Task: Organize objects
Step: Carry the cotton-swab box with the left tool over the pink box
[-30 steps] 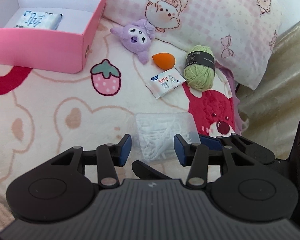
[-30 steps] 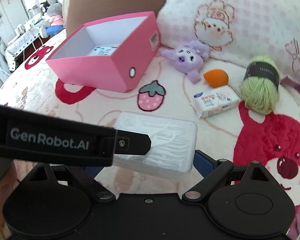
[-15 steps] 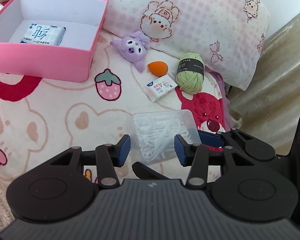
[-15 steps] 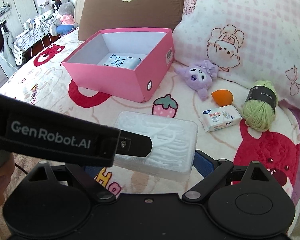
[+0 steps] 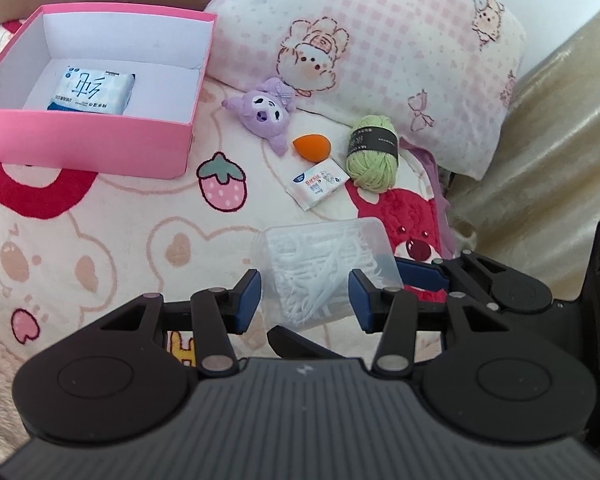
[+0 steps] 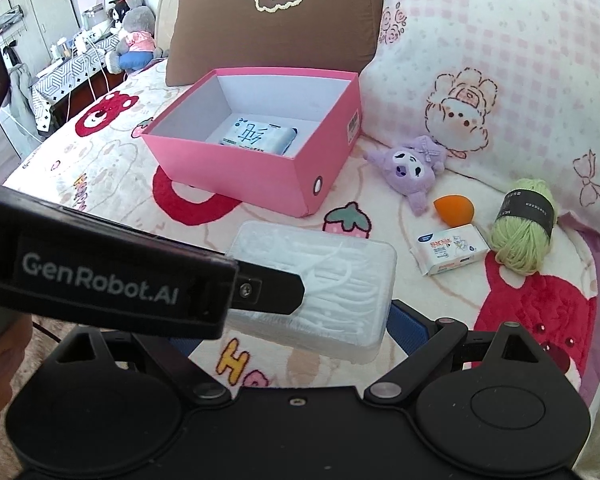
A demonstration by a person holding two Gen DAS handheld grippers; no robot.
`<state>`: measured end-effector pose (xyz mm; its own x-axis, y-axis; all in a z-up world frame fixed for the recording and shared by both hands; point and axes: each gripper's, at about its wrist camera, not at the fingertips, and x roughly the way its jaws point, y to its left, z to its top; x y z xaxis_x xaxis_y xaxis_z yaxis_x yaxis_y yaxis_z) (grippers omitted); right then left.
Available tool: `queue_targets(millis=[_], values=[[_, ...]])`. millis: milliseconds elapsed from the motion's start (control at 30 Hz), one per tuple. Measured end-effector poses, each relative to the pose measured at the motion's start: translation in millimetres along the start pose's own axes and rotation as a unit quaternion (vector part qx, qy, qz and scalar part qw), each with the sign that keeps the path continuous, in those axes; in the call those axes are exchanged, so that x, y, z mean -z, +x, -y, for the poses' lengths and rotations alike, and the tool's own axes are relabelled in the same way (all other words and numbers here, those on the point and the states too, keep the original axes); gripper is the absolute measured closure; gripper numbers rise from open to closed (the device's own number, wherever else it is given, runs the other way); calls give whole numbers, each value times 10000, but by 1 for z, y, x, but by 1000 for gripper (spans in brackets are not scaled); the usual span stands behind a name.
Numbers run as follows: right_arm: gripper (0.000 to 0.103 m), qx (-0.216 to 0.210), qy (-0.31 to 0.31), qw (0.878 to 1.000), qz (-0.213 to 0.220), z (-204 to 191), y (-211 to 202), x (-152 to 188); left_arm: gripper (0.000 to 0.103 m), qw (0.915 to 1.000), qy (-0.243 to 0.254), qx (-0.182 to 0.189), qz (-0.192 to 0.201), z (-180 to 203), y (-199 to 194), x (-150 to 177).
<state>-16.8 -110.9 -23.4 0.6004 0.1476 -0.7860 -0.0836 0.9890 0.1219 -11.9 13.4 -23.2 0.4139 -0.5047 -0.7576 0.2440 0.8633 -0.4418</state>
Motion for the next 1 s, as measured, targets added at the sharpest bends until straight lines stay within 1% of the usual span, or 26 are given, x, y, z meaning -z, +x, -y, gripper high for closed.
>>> queue_targets(millis=[167,267,500,633,833,933,1000], values=[[7,-159,-81,9998,-2,-8,-1,-8,58,9999,76,-102,89,-7,-12,-4],[7,-88,-225,9997,51,-17,-1,-15,58,9998,65,-75,150,-12,-18,-8],[7,-204,-395,9989,164,-28,4,-37,57,9984,-370,145,405,-41,-30,-23],[7,-211,-542,9979,289,-38,10,-51,57,9976,-451,119,512,-56,-32,-33],[7,-190,-696,9964,440,-49,25,-80,56,9952,-621,11,757,-80,-32,-56],[7,-169,-737,9959,490,-54,34,-94,56,9941,-671,42,848,-93,-31,-72],[8,-175,-795,9951,560,-53,39,-104,56,9931,-774,162,863,-103,-28,-81]])
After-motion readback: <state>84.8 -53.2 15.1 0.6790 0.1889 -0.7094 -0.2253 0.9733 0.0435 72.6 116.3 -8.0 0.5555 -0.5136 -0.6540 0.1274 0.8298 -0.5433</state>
